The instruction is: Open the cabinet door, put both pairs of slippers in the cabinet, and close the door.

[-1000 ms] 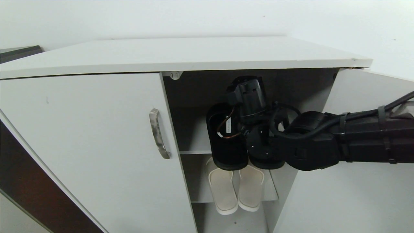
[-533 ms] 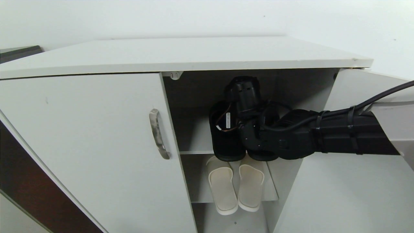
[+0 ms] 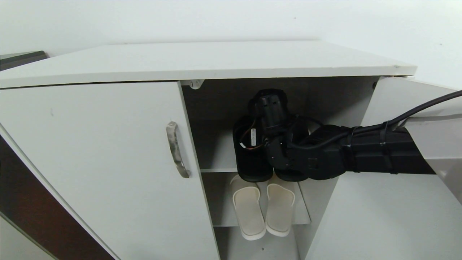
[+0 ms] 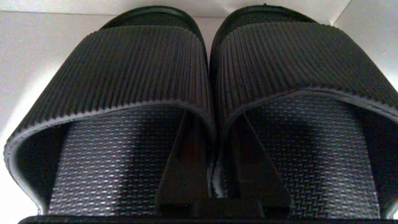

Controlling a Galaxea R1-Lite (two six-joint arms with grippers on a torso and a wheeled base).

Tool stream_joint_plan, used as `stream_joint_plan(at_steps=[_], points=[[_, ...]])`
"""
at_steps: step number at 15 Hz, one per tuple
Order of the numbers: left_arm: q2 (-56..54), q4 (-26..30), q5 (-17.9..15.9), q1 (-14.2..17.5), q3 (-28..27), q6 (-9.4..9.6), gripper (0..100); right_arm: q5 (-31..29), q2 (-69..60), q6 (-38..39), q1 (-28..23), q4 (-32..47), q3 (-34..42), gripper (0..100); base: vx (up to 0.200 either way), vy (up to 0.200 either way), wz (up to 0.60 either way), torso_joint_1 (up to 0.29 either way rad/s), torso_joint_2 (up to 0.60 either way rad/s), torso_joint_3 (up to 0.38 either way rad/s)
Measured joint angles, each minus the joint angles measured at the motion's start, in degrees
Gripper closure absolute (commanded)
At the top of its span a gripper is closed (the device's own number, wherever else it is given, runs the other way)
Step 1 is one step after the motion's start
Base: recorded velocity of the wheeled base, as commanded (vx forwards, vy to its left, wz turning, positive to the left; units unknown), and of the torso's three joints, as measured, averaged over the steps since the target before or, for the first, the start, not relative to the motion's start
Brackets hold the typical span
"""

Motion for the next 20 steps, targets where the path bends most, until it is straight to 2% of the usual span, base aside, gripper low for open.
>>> stream_joint_plan(at_steps=[5, 11, 16, 19, 20], points=[[0.0, -0.02, 0.02, -0.04, 0.0, -0.02, 100, -0.15, -0.21, 0.13, 0.33, -0.06, 1.65, 0, 0.0, 0.0, 0.0, 0.0, 0.0, 0.0], [0.0, 0.0, 0.0, -0.02, 0.0, -0.02, 100, -0.66, -3.66, 0.29, 3.04, -0.12, 6.21, 0, 0.0, 0.0, 0.0, 0.0, 0.0, 0.0], [0.0, 0.02, 0.02, -0.02, 0.0, 0.0, 100, -3.04, -8.34, 1.63, 5.64, -0.57, 12.84, 0, 0.0, 0.0, 0.0, 0.0, 0.0, 0.0], [0.0, 0.0, 0.02, 0.0, 0.0, 0.0, 100, -2.77, -13.36, 2.97, 9.81, -0.85, 18.54, 0, 0.0, 0.0, 0.0, 0.0, 0.0, 0.0], [0.0, 0.0, 0.0, -0.02, 0.0, 0.0, 100, -2.58, -15.1, 3.06, 11.04, -1.4, 20.46, 100, 0.0, 0.0, 0.0, 0.0, 0.0, 0.0]])
